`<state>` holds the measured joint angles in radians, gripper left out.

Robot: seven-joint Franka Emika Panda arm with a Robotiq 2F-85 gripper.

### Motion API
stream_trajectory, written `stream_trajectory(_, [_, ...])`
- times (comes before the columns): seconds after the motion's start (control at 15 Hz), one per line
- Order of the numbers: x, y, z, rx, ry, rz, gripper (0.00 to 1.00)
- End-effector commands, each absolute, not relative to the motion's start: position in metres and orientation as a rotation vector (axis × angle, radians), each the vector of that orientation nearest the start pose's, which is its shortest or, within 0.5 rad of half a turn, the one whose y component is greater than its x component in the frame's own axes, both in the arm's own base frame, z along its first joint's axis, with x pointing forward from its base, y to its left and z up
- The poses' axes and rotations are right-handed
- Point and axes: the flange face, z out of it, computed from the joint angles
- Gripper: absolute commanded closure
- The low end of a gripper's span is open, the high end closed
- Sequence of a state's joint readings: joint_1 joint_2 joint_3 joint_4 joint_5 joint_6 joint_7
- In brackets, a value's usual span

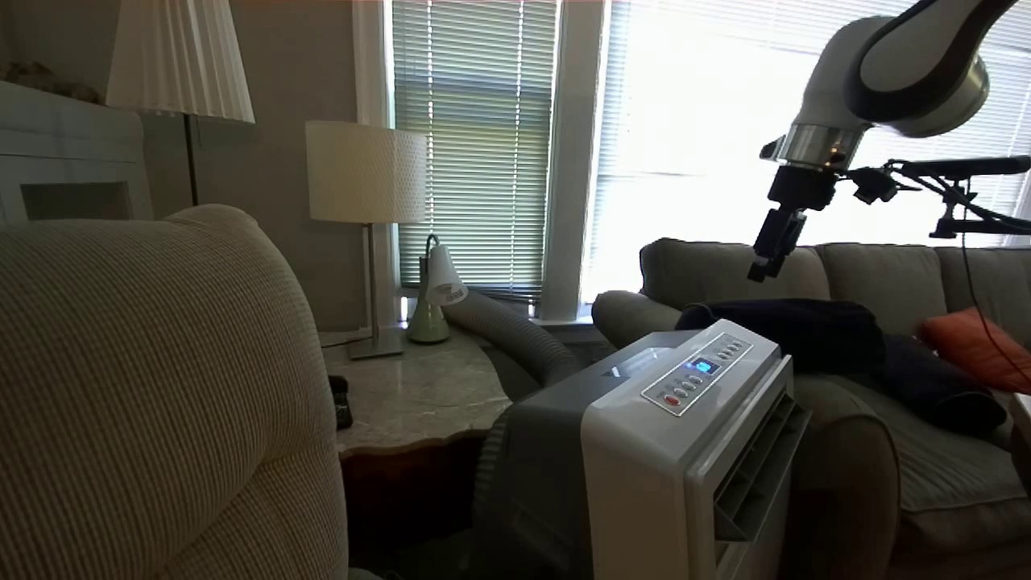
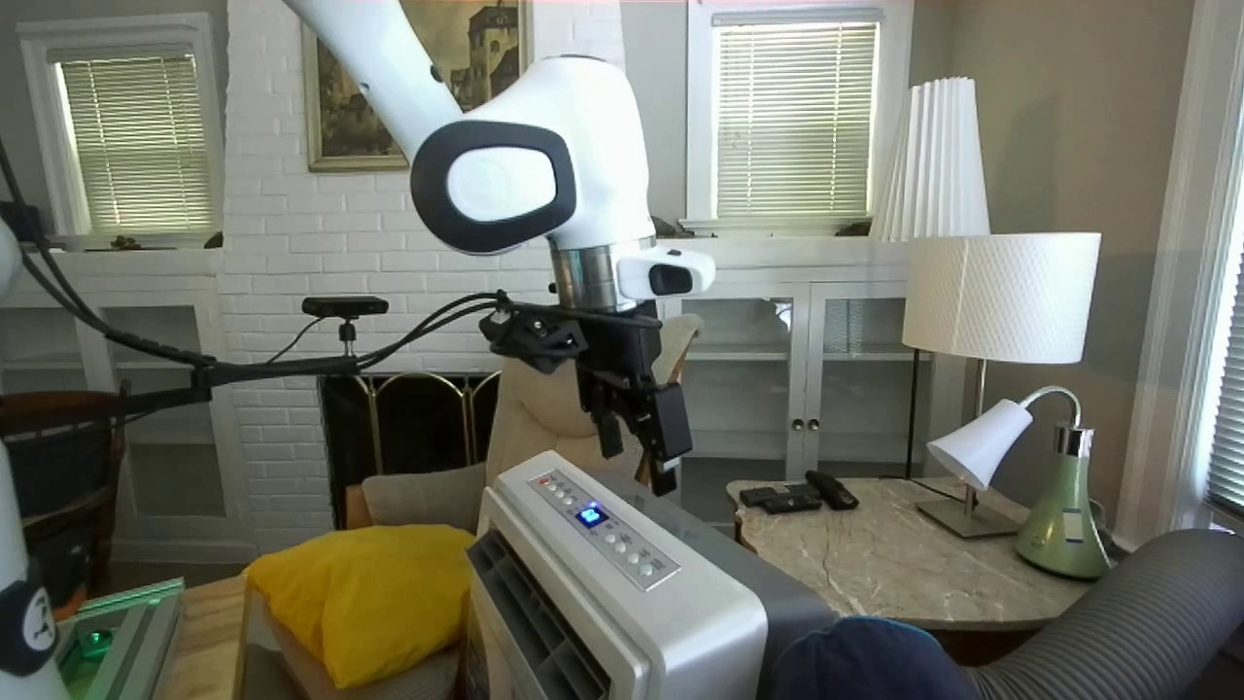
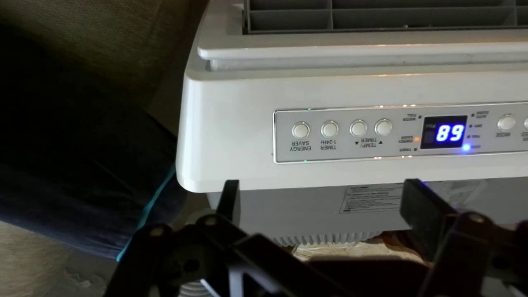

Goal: Press a button on the air purifier

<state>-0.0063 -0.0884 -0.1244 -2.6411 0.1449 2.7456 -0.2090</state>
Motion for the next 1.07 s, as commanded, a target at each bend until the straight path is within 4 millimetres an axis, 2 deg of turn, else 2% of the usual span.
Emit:
stream_trajectory(0.0, [0.440,-0.064,0.292,-3.086,0.091,-0.317,0.00])
stream_trajectory(0.07, [0.439,-0.063,0.290,-3.086,0.079,-0.309,0.00])
stream_trajectory(0.13, [0.439,-0.062,0.288,-3.080,0.078,-0.307,0.08])
stream_trajectory(0.2, [0.440,-0.060,0.288,-3.076,0.076,-0.316,0.26])
stream_trajectory(0.53, [0.443,-0.055,0.280,-3.075,0.062,-0.315,0.62])
stream_trajectory(0.87, [0.449,-0.052,0.258,-3.092,0.062,-0.343,0.98])
stream_trajectory(1.0, [0.451,-0.049,0.249,-3.095,0.055,-0.349,1.00])
